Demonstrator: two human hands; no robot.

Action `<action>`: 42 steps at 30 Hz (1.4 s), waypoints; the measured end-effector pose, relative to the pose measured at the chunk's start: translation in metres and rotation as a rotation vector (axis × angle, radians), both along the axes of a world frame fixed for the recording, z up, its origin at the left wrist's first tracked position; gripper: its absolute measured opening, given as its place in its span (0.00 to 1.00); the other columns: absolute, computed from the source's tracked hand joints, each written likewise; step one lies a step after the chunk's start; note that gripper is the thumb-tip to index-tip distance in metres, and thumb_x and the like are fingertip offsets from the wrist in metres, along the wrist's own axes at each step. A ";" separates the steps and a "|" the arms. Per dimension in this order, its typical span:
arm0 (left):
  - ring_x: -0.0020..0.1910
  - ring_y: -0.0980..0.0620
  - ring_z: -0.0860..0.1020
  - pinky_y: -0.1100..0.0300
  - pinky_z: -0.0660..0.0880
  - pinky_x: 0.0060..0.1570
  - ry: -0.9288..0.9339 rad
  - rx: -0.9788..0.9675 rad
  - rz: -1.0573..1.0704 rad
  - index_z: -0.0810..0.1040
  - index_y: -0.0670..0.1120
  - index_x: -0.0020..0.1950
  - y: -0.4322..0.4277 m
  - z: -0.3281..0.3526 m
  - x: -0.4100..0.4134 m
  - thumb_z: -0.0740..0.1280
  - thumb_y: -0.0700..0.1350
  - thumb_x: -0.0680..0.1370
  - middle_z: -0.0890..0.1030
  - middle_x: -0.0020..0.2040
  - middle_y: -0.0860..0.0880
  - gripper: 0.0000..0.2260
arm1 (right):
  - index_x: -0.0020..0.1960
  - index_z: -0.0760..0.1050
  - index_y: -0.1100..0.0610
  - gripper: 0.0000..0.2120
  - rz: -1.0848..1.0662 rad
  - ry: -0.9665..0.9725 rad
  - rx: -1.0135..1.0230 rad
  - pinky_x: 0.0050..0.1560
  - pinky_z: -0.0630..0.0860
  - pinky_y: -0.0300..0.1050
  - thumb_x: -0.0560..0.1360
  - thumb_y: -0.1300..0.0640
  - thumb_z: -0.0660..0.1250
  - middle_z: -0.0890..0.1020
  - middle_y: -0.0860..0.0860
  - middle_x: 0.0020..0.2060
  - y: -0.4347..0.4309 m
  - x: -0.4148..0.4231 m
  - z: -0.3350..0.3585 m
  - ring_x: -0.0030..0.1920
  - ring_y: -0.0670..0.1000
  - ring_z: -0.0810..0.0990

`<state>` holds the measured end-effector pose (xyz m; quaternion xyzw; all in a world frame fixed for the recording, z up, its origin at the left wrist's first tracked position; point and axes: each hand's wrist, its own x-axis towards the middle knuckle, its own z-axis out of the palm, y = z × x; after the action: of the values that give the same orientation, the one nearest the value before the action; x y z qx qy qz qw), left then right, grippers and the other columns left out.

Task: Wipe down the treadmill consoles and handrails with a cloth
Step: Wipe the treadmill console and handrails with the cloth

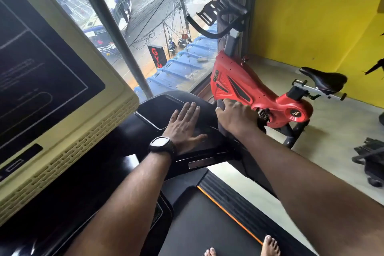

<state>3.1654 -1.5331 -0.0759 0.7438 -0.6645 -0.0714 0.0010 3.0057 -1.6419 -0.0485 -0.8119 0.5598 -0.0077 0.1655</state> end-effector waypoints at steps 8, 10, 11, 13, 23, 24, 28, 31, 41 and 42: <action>0.79 0.53 0.33 0.47 0.37 0.78 0.014 0.065 0.060 0.39 0.48 0.82 0.010 0.004 -0.019 0.59 0.68 0.78 0.36 0.81 0.50 0.44 | 0.69 0.72 0.49 0.23 0.206 0.089 -0.219 0.58 0.73 0.58 0.79 0.41 0.57 0.79 0.60 0.62 0.023 -0.006 -0.005 0.60 0.63 0.78; 0.79 0.53 0.33 0.46 0.37 0.78 0.005 0.070 0.081 0.39 0.48 0.82 0.011 0.005 -0.025 0.58 0.69 0.77 0.36 0.81 0.50 0.45 | 0.71 0.71 0.51 0.23 0.070 0.023 -0.036 0.62 0.73 0.59 0.81 0.41 0.54 0.78 0.62 0.65 0.004 -0.005 0.001 0.64 0.64 0.77; 0.79 0.53 0.33 0.46 0.36 0.78 0.000 0.073 0.087 0.39 0.48 0.82 0.011 0.005 -0.027 0.59 0.70 0.77 0.36 0.81 0.50 0.46 | 0.71 0.70 0.52 0.24 0.001 0.023 0.005 0.63 0.72 0.61 0.81 0.42 0.53 0.77 0.62 0.66 0.003 -0.005 0.001 0.65 0.64 0.76; 0.79 0.52 0.33 0.45 0.36 0.78 -0.010 0.075 0.091 0.40 0.48 0.82 0.012 0.006 -0.030 0.59 0.70 0.77 0.37 0.81 0.50 0.46 | 0.70 0.70 0.55 0.25 -0.039 0.120 -0.134 0.61 0.71 0.63 0.81 0.42 0.55 0.77 0.63 0.64 0.020 -0.007 -0.005 0.63 0.65 0.75; 0.80 0.52 0.36 0.39 0.37 0.77 -0.023 0.091 0.126 0.40 0.47 0.82 0.010 0.009 -0.049 0.62 0.69 0.76 0.37 0.82 0.49 0.47 | 0.72 0.70 0.51 0.25 0.060 -0.009 0.043 0.62 0.73 0.59 0.80 0.41 0.54 0.77 0.62 0.65 -0.006 -0.018 -0.002 0.64 0.64 0.76; 0.80 0.52 0.36 0.39 0.38 0.77 -0.028 0.087 0.126 0.40 0.47 0.82 0.010 0.009 -0.051 0.62 0.69 0.76 0.37 0.82 0.48 0.48 | 0.71 0.71 0.52 0.25 0.028 0.014 -0.003 0.61 0.72 0.59 0.80 0.41 0.54 0.77 0.62 0.65 0.000 -0.019 -0.005 0.64 0.64 0.76; 0.80 0.51 0.37 0.40 0.39 0.77 -0.057 0.049 0.122 0.41 0.47 0.82 0.012 0.004 -0.053 0.63 0.70 0.74 0.39 0.82 0.47 0.49 | 0.68 0.73 0.51 0.22 0.159 0.093 -0.294 0.56 0.72 0.59 0.78 0.42 0.59 0.80 0.61 0.60 0.048 -0.029 -0.010 0.59 0.64 0.78; 0.81 0.50 0.38 0.41 0.40 0.78 -0.065 0.034 0.087 0.41 0.47 0.82 0.012 0.004 -0.055 0.63 0.70 0.73 0.40 0.82 0.47 0.50 | 0.68 0.73 0.49 0.21 0.205 -0.007 -0.182 0.59 0.72 0.57 0.79 0.42 0.58 0.80 0.60 0.62 0.020 -0.029 -0.007 0.62 0.63 0.78; 0.81 0.50 0.41 0.45 0.43 0.79 -0.111 -0.007 0.028 0.44 0.47 0.83 0.011 0.001 -0.061 0.63 0.70 0.72 0.43 0.83 0.47 0.50 | 0.71 0.71 0.49 0.24 0.289 0.059 -0.237 0.58 0.72 0.60 0.78 0.42 0.58 0.79 0.61 0.62 0.029 -0.032 -0.010 0.61 0.66 0.77; 0.81 0.50 0.41 0.45 0.43 0.79 -0.107 -0.004 0.032 0.44 0.47 0.83 0.012 0.002 -0.062 0.64 0.70 0.72 0.43 0.83 0.47 0.50 | 0.71 0.71 0.49 0.24 0.274 0.026 -0.154 0.59 0.73 0.59 0.78 0.42 0.57 0.79 0.62 0.63 0.017 -0.033 -0.007 0.62 0.66 0.77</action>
<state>3.1035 -1.5216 -0.0739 0.7570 -0.6519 -0.0299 -0.0319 2.9729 -1.6249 -0.0556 -0.8910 0.4435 -0.0175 0.0950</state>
